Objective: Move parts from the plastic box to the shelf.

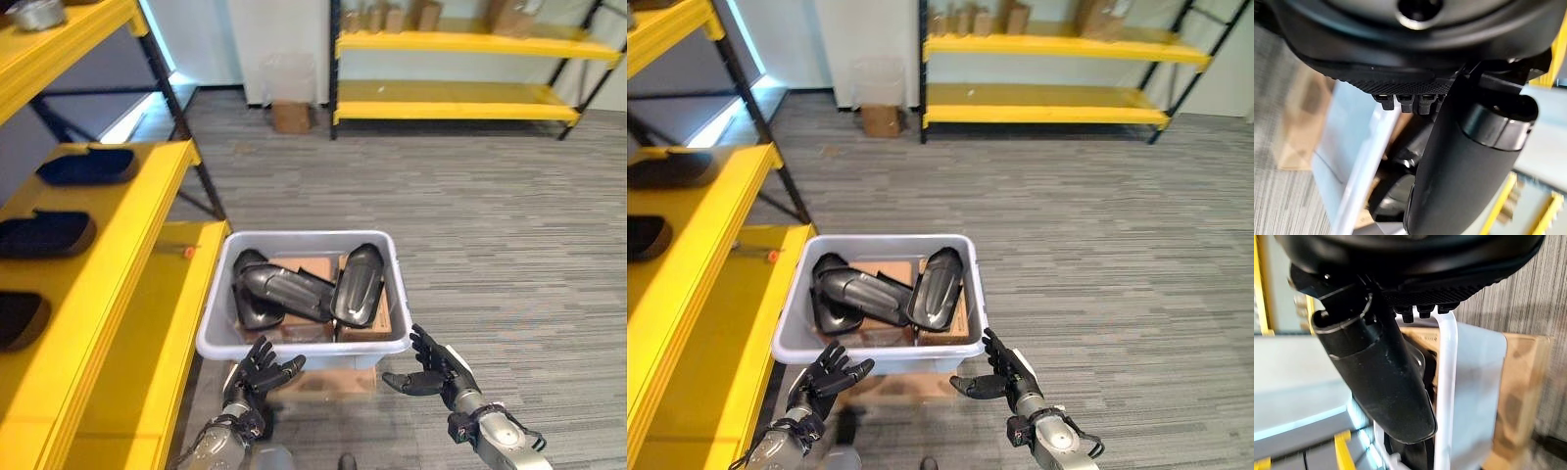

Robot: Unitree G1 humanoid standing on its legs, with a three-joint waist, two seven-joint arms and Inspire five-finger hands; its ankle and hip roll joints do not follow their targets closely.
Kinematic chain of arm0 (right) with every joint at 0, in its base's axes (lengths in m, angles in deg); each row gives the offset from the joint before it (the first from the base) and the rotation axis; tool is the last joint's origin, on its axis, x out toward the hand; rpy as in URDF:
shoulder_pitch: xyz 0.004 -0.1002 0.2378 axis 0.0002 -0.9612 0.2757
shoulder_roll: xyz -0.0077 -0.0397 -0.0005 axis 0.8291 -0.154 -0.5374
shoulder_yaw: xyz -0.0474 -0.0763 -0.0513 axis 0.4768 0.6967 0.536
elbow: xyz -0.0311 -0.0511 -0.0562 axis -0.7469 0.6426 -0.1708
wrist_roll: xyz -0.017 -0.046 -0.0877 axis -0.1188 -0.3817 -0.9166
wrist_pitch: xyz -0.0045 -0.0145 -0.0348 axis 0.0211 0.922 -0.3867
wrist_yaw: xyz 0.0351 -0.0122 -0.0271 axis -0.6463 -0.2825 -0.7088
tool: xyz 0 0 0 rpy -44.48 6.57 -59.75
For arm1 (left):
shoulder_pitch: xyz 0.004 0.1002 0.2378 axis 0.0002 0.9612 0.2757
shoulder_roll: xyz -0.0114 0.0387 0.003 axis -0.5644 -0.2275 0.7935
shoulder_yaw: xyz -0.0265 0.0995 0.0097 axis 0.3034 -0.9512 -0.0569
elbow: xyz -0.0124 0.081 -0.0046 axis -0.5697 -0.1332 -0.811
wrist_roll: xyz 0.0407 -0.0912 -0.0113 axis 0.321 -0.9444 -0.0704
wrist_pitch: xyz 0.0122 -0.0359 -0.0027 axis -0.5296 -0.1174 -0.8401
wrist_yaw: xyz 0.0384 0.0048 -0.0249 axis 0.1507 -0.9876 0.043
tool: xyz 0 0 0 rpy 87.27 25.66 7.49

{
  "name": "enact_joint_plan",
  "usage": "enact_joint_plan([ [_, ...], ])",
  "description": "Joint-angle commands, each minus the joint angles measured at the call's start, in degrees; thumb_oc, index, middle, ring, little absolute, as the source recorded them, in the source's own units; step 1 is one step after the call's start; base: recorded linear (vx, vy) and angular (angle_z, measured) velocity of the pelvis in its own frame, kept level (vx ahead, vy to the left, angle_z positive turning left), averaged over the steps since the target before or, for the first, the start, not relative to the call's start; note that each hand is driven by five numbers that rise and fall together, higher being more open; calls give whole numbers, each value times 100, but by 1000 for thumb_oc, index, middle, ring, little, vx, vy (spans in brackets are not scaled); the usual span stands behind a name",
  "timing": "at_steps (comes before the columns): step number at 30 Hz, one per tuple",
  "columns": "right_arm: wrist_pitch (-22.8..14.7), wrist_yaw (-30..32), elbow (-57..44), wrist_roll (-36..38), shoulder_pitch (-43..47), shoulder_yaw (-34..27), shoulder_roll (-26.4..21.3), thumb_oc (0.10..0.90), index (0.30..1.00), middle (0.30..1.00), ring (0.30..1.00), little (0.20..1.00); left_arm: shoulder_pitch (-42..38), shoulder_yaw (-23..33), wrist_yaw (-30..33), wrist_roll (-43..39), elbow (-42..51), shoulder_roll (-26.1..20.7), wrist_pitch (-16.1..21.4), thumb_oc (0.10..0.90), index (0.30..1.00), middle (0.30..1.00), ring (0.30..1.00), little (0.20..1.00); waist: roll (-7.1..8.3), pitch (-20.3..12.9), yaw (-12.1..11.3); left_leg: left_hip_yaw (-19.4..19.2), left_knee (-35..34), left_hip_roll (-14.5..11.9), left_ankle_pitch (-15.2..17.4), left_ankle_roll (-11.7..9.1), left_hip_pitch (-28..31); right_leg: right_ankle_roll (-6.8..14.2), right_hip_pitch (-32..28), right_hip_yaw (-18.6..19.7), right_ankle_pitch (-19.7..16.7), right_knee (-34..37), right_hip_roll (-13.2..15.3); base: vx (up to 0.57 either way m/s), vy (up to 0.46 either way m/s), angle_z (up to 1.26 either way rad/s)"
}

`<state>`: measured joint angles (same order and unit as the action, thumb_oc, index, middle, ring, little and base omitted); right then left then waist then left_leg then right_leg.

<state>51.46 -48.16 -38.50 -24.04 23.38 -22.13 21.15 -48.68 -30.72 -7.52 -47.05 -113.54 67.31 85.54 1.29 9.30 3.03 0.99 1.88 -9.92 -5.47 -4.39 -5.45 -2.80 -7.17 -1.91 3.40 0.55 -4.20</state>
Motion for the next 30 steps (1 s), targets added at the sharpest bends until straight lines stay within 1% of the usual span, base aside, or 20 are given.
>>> enact_joint_plan([
  [1,-479,-85,-489,81,170,-135,-68,900,1000,1000,1000,1000,-188,86,-127,145,593,-267,481,900,1000,1000,1000,1000,137,-362,-274,-48,8,-45,201,-44,148,665,446,-53,373,-673,1049,0,0,10],
  [2,-479,-85,-489,81,170,-135,-68,900,1000,1000,1000,1000,-188,86,-127,145,593,-267,481,900,1000,1000,1000,1000,137,-362,-274,-48,8,-45,201,-44,148,665,446,-53,373,-673,1049,112,288,9],
  [3,-442,-90,-476,88,173,-119,36,900,1000,1000,1000,1000,-192,34,-114,258,583,-341,481,900,1000,1000,1000,1000,140,-454,-238,-233,35,195,466,110,258,863,426,7,248,-636,1344,130,349,8],
  [6,-429,-104,-482,25,216,-77,72,900,1000,1000,1000,1000,-186,53,-96,277,610,-390,481,900,1000,1000,1000,1000,164,-522,-232,-357,14,330,607,213,322,1001,486,116,132,-587,1493,72,254,-26],
  [7,-418,-85,-476,2,213,-91,102,900,1000,1000,1000,1000,-191,70,-73,265,625,-403,475,900,1000,1000,1000,1000,182,-551,-228,-399,10,417,699,281,355,1084,516,176,53,-550,1581,27,183,-39],
  [11,-399,-91,-502,-54,236,-105,138,900,1000,1000,1000,1000,-194,122,-59,265,606,-417,458,900,1000,1000,1000,1000,253,-619,-200,-553,91,531,909,391,420,1224,566,247,-117,-430,1736,36,144,-27],
  [13,-400,-80,-501,-67,250,-97,157,900,1000,1000,1000,1000,-209,127,-77,260,605,-408,460,900,1000,1000,1000,1000,289,-636,-190,-588,157,565,970,407,420,1247,553,220,-171,-406,1788,46,83,-12],
  [17,-422,-38,-527,-125,311,-119,175,900,1000,1000,1000,1000,-293,78,-78,286,611,-391,453,900,1000,1000,1000,1000,323,-660,-165,-620,224,696,1067,474,399,1356,564,206,-450,-415,1948,34,99,0],
  [18,-439,-16,-552,-127,362,-99,187,900,1000,1000,1000,1000,-331,44,-64,303,620,-411,457,900,1000,1000,1000,1000,324,-648,-161,-625,249,765,1105,525,379,1414,616,215,-541,-517,2018,-9,189,-2],
  [19,-445,-19,-556,-151,417,-52,226,900,1000,1000,1000,1000,-382,-14,-50,323,627,-423,446,900,1000,1000,1000,1000,299,-608,-135,-608,218,847,1119,609,379,1465,811,347,-689,-830,2045,-78,268,-4],
  [20,-427,-31,-570,-160,457,6,255,900,1000,1000,1000,1000,-430,-49,-37,361,672,-451,451,900,1000,1000,1000,1000,248,-481,-75,-546,158,907,1081,695,377,1461,1148,598,-1025,-1431,2006,-122,291,-8],
  [21,-431,-29,-539,-147,511,65,263,900,1000,1000,1000,1000,-492,-94,-34,384,683,-476,452,900,1000,1000,1000,1000,163,-332,-28,-492,99,938,1047,756,439,1395,1429,738,-1260,-1931,1902,-83,253,1],
  [22,-442,1,-541,-154,534,87,292,900,1000,1000,1000,1000,-534,-110,-20,402,664,-449,451,900,1000,1000,1000,1000,97,-266,-32,-491,64,932,1077,757,527,1324,1605,608,-1151,-2010,1933,10,149,6],
  [23,-446,15,-543,-142,535,93,303,900,1000,1000,1000,1000,-545,-112,-23,402,647,-447,455,900,1000,1000,1000,1000,91,-270,-9,-492,35,943,1095,746,575,1310,1609,539,-1113,-1870,1975,83,43,19],
  [25,-470,18,-552,-83,547,106,300,900,1000,1000,1000,1000,-529,-102,-44,373,641,-479,457,900,1000,1000,1000,1000,125,-287,-26,-567,-46,937,1138,683,651,1312,1608,235,-1035,-1173,2118,84,-45,16],
  [26,-470,18,-551,-83,546,107,299,900,1000,1000,1000,1000,-527,-102,-45,372,641,-479,458,900,1000,1000,1000,1000,115,-275,-11,-549,-49,928,1142,680,668,1310,1565,207,-1043,-1141,2112,88,-131,11],
  [27,-479,28,-550,-107,611,90,293,900,1000,1000,1000,1000,-536,-51,-12,331,619,-492,470,900,1000,1000,1000,1000,175,-251,-64,-613,-8,880,1210,593,684,1373,1660,-167,-1135,-493,2337,72,-150,-2],
  [28,-472,19,-557,-137,616,106,271,900,1000,1000,1000,1000,-530,-47,5,345,597,-495,477,900,1000,1000,1000,1000,212,-221,-36,-592,28,874,1237,566,709,1417,1626,-136,-1269,-359,2375,88,-184,-10],
  [30,-449,-16,-510,-137,575,126,277,900,1000,1000,1000,1000,-528,-38,-6,348,536,-449,502,900,1000,1000,1000,1000,276,-280,-22,-587,-11,838,1229,482,787,1425,1459,-92,-1127,-286,2299,94,-127,0],
])
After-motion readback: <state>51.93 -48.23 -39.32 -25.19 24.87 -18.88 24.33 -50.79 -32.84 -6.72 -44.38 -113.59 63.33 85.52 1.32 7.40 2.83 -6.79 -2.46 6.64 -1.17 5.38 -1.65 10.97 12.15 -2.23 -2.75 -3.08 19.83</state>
